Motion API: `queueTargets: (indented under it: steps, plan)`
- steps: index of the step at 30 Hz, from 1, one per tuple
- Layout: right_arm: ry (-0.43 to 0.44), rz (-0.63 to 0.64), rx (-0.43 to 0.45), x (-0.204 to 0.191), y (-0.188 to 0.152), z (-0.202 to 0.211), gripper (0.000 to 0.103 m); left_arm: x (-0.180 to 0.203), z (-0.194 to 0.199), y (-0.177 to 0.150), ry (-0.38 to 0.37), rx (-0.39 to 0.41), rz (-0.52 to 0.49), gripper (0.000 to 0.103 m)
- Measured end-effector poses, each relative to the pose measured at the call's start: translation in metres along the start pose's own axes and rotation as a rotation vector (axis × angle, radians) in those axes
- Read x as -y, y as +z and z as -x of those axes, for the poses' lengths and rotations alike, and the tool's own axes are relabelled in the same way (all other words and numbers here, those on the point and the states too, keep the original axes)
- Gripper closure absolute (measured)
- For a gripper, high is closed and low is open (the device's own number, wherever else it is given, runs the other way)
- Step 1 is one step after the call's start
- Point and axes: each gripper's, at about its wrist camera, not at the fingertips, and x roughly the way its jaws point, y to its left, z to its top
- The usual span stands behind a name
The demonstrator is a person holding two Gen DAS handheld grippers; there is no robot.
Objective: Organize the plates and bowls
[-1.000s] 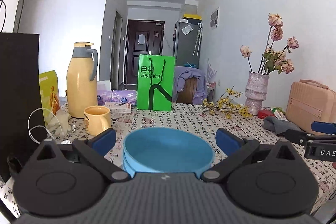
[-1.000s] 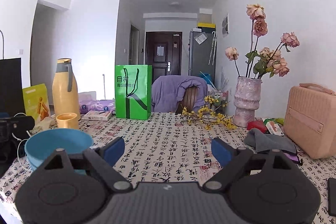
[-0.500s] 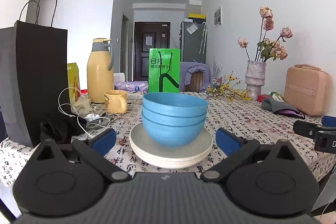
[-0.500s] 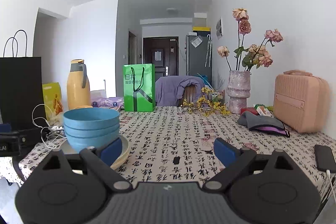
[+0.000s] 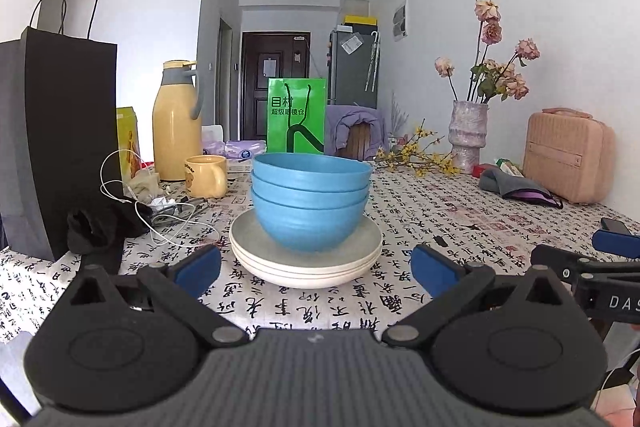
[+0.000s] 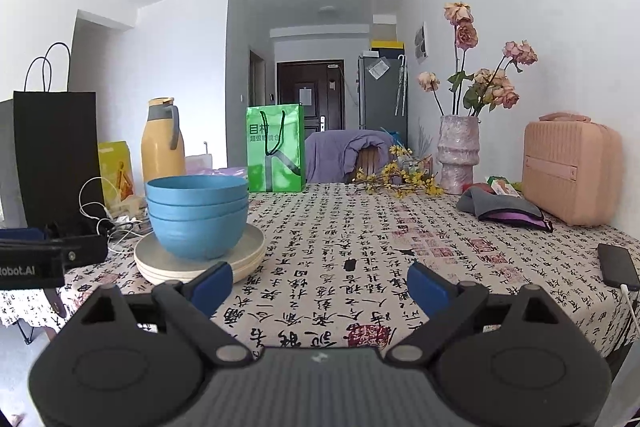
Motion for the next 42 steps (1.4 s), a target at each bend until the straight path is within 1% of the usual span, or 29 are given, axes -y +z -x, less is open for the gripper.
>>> queueTargets:
  steps: [4, 9, 17, 24, 33, 38, 42]
  plan:
    - [0.001, 0.010, 0.003, -0.0014, 0.0010, 0.0002, 0.009, -0.0006, 0.0001, 0.0013, 0.001, 0.003, 0.006, 0.000]
    - [0.003, -0.011, -0.007, 0.0020, 0.0021, -0.0016, 0.009, -0.0010, 0.0011, 0.0017, 0.002, 0.005, 0.006, 0.000]
    - [0.011, -0.012, -0.016, 0.0012, 0.0017, -0.0021, 0.009, -0.0013, 0.0035, 0.0029, 0.004, 0.012, 0.007, 0.000]
    - [0.006, -0.006, 0.001, 0.0001, 0.0013, 0.0001, 0.008, -0.0009, 0.0046, 0.0035, 0.002, 0.015, 0.004, 0.000]
    - [0.003, -0.013, -0.001, 0.0005, 0.0006, 0.0005, 0.008, -0.0006, 0.0043, 0.0040, -0.001, 0.013, 0.003, 0.000]
    - [0.009, -0.018, -0.024, 0.0022, 0.0010, -0.0014, 0.008, 0.0000, 0.0051, 0.0041, -0.001, 0.016, 0.002, 0.000]
    - [0.006, -0.019, -0.018, 0.0026, 0.0017, -0.0004, 0.008, 0.0001, 0.0054, 0.0048, 0.000, 0.018, 0.004, 0.000]
